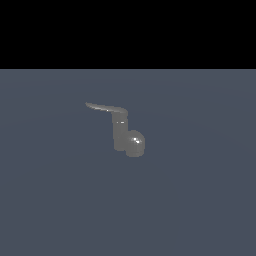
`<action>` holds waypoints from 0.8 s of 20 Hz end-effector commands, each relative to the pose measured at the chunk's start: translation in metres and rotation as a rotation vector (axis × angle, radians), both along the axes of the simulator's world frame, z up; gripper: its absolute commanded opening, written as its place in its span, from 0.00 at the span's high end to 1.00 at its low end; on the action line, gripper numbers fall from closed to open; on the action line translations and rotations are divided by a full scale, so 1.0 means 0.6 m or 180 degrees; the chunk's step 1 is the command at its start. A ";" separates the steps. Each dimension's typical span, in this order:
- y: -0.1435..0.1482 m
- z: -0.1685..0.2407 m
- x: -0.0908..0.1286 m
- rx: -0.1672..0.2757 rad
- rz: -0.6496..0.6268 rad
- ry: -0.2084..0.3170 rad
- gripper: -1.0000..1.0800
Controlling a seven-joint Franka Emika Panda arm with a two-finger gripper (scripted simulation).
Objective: Turn on the faucet by rotating a designated handle.
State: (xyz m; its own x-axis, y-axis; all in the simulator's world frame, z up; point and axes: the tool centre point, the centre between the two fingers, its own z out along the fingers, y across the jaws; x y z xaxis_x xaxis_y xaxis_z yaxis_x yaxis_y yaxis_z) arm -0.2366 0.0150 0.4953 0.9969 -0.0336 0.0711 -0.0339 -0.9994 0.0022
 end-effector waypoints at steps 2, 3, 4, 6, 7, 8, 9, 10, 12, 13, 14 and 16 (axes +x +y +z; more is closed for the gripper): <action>0.013 -0.016 0.008 0.0005 -0.0128 0.0006 1.00; 0.018 -0.022 0.011 0.0007 -0.0173 0.0008 1.00; 0.023 -0.028 0.014 0.0009 -0.0222 0.0011 1.00; 0.034 -0.041 0.022 0.0014 -0.0330 0.0015 1.00; 0.040 -0.048 0.026 0.0017 -0.0390 0.0018 1.00; 0.046 -0.056 0.031 0.0020 -0.0452 0.0021 1.00; 0.053 -0.064 0.036 0.0023 -0.0518 0.0023 1.00; 0.059 -0.072 0.042 0.0026 -0.0585 0.0026 1.00; 0.072 -0.089 0.053 0.0032 -0.0719 0.0032 1.00; 0.078 -0.097 0.058 0.0035 -0.0786 0.0035 1.00; 0.084 -0.105 0.064 0.0038 -0.0853 0.0038 1.00; 0.096 -0.122 0.077 0.0045 -0.0987 0.0044 1.00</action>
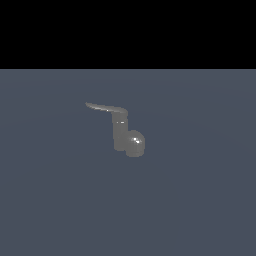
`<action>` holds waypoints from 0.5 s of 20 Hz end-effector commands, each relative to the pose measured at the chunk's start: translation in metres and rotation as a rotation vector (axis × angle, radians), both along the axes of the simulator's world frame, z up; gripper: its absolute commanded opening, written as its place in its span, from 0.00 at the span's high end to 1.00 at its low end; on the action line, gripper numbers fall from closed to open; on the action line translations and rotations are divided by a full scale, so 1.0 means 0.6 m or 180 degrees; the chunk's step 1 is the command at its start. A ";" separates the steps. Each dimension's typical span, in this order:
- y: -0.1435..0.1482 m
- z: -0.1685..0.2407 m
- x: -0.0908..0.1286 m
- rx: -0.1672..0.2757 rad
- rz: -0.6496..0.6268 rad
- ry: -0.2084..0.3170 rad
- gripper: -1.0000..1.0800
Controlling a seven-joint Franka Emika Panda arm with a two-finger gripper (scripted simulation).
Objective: Turn on the faucet by rotating a designated handle.
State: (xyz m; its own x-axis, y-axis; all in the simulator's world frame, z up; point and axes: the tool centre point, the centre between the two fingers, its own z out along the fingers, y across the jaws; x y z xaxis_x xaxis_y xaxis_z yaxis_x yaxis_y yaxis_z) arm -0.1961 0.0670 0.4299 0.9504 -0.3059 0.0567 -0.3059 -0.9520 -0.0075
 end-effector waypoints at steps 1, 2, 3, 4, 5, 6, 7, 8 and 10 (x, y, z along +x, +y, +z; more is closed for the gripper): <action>0.015 -0.021 0.015 0.0010 -0.0172 0.0007 1.00; 0.021 -0.029 0.022 0.0013 -0.0239 0.0010 1.00; 0.026 -0.038 0.028 0.0017 -0.0306 0.0013 1.00; 0.032 -0.046 0.035 0.0020 -0.0373 0.0015 1.00; 0.037 -0.054 0.042 0.0024 -0.0440 0.0018 1.00; 0.042 -0.062 0.049 0.0027 -0.0507 0.0021 1.00; 0.047 -0.071 0.056 0.0031 -0.0574 0.0024 1.00; 0.052 -0.079 0.063 0.0034 -0.0640 0.0027 1.00; 0.061 -0.095 0.077 0.0041 -0.0772 0.0033 1.00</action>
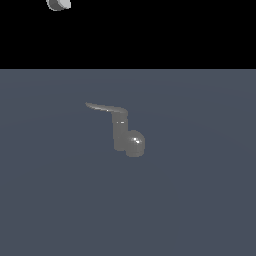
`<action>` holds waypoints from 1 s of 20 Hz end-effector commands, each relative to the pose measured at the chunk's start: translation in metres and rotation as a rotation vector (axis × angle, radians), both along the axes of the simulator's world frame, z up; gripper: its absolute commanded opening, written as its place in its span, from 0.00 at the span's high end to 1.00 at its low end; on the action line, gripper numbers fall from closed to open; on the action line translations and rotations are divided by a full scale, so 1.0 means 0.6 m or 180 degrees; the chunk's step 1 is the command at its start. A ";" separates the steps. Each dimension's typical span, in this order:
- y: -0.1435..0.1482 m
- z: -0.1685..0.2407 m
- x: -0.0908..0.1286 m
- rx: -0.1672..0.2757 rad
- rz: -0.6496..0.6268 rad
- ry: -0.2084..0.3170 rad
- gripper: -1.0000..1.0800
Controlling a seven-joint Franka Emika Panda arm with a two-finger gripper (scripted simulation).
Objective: Turn on the faucet by rotating a designated handle.
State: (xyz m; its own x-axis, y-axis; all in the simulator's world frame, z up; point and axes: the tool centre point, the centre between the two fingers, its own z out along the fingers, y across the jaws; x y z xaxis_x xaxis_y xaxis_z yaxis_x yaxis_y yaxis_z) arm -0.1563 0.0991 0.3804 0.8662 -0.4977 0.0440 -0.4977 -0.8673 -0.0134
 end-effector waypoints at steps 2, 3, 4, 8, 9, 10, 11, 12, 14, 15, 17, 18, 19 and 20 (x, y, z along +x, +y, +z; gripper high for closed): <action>0.016 -0.029 0.026 0.0015 -0.0235 0.0009 1.00; 0.020 -0.037 0.033 0.0018 -0.0300 0.0012 1.00; 0.024 -0.045 0.040 0.0022 -0.0365 0.0015 1.00; 0.037 -0.076 0.071 0.0036 -0.0620 0.0026 1.00; 0.040 -0.084 0.078 0.0039 -0.0683 0.0028 1.00; 0.043 -0.092 0.086 0.0042 -0.0745 0.0031 1.00; 0.045 -0.099 0.093 0.0045 -0.0807 0.0034 1.00; 0.048 -0.107 0.101 0.0048 -0.0869 0.0036 1.00; 0.052 -0.122 0.116 0.0054 -0.0991 0.0042 1.00; 0.054 -0.129 0.124 0.0057 -0.1051 0.0044 1.00; 0.057 -0.144 0.139 0.0062 -0.1171 0.0049 1.00; 0.059 -0.151 0.147 0.0064 -0.1231 0.0052 1.00; 0.060 -0.159 0.154 0.0066 -0.1291 0.0054 1.00; 0.061 -0.166 0.162 0.0068 -0.1351 0.0057 1.00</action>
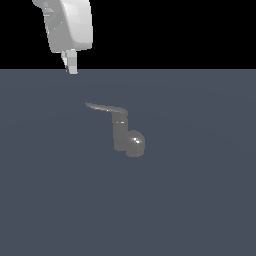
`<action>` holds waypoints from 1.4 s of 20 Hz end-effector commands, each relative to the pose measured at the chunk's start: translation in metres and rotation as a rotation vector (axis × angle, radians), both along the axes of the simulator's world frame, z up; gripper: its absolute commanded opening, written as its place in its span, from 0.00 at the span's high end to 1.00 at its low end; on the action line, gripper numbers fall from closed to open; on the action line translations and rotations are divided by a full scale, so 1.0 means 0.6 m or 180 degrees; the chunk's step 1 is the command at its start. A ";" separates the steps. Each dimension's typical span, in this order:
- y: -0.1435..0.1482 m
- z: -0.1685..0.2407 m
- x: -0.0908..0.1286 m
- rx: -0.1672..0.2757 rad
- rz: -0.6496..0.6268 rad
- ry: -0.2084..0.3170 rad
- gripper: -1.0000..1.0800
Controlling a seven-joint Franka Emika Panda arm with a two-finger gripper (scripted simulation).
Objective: Turn on the faucet by rotating a designated handle.
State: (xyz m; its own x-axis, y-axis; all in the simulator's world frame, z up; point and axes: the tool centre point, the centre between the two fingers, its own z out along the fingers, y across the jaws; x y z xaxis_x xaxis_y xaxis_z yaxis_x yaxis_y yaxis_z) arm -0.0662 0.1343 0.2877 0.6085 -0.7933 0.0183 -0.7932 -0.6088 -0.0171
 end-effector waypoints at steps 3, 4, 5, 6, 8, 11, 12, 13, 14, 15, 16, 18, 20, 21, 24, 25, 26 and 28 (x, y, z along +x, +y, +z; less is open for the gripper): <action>0.004 -0.034 0.035 0.0010 -0.0274 0.0010 1.00; 0.005 -0.041 0.043 0.0011 -0.0334 0.0013 1.00; 0.005 -0.049 0.051 0.0012 -0.0395 0.0016 1.00; 0.005 -0.056 0.059 0.0013 -0.0457 0.0019 1.00; 0.005 -0.072 0.075 0.0015 -0.0582 0.0025 1.00; 0.003 -0.096 0.100 0.0017 -0.0779 0.0034 1.00; 0.002 -0.104 0.108 0.0017 -0.0845 0.0037 1.00; 0.000 -0.112 0.117 0.0017 -0.0909 0.0040 1.00; -0.001 -0.120 0.124 0.0018 -0.0971 0.0043 1.00; -0.003 -0.127 0.132 0.0018 -0.1031 0.0046 1.00; -0.004 -0.134 0.139 0.0018 -0.1089 0.0049 1.00; -0.007 -0.148 0.153 0.0019 -0.1197 0.0054 1.00; -0.011 -0.159 0.165 0.0020 -0.1295 0.0059 1.00; -0.013 -0.165 0.171 0.0020 -0.1340 0.0061 1.00; -0.017 -0.178 0.185 0.0023 -0.1455 0.0067 1.00; -0.019 -0.182 0.189 0.0024 -0.1486 0.0068 1.00; -0.020 -0.185 0.192 0.0024 -0.1512 0.0069 1.00; -0.022 -0.190 0.197 0.0026 -0.1552 0.0071 1.00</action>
State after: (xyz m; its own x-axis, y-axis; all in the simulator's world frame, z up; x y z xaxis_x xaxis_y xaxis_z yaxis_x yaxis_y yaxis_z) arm 0.0492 0.1221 0.1762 0.1775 -0.9841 0.0022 -0.9841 -0.1775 0.0004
